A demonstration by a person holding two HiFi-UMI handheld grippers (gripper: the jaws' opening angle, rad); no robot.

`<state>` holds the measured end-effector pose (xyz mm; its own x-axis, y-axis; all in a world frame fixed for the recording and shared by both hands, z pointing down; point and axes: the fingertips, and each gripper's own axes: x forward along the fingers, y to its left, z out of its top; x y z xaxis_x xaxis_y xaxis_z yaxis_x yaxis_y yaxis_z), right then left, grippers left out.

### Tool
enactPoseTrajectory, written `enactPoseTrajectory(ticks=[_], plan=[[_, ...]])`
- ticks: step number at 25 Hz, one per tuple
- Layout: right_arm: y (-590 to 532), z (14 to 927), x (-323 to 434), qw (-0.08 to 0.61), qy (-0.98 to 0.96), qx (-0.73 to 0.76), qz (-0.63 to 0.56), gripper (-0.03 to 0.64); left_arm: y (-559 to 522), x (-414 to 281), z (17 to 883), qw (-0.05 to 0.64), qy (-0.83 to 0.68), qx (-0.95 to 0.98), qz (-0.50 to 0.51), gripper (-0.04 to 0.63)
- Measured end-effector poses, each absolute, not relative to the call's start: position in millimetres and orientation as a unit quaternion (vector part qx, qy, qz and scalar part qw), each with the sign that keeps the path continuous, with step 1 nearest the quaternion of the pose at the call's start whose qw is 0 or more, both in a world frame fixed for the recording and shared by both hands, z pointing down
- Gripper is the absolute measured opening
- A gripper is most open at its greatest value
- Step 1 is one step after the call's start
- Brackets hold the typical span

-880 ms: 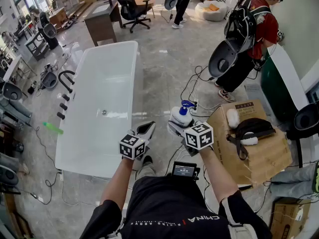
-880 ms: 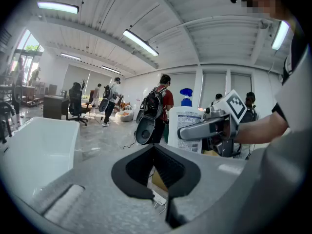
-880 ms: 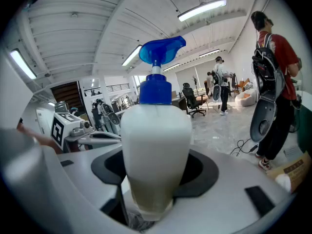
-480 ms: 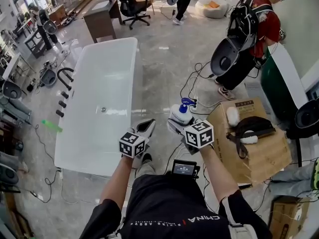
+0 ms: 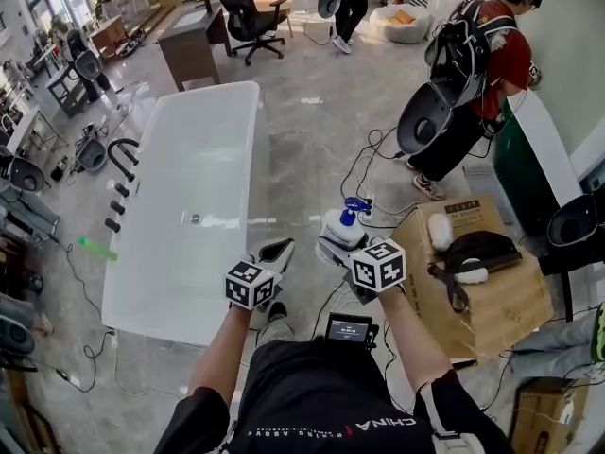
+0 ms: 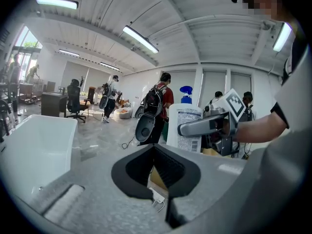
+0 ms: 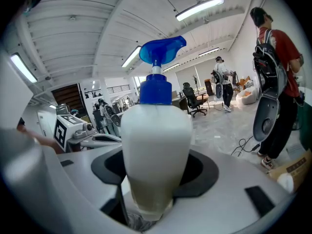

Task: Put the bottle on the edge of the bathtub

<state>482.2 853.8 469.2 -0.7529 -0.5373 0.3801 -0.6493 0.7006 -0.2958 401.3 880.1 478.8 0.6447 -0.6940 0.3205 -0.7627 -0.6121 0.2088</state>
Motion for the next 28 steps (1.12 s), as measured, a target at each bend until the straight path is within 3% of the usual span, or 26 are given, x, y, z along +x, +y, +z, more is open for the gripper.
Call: enactPoseTrajectory(ticks=[13, 28], plan=[[796.4, 485.0, 487.7, 0.130, -0.908, 0.328, 0.227, 0.272, 821.7, 405.4, 498.7, 0.181, -0.389, 0.896, 0.118, 0.009], [601.0, 466.3, 440.1, 0.159, -0.901, 0.347, 0.206, 0.272, 619.5, 359.1, 476.0, 0.161, -0.366, 0.910, 0.106, 0.010]])
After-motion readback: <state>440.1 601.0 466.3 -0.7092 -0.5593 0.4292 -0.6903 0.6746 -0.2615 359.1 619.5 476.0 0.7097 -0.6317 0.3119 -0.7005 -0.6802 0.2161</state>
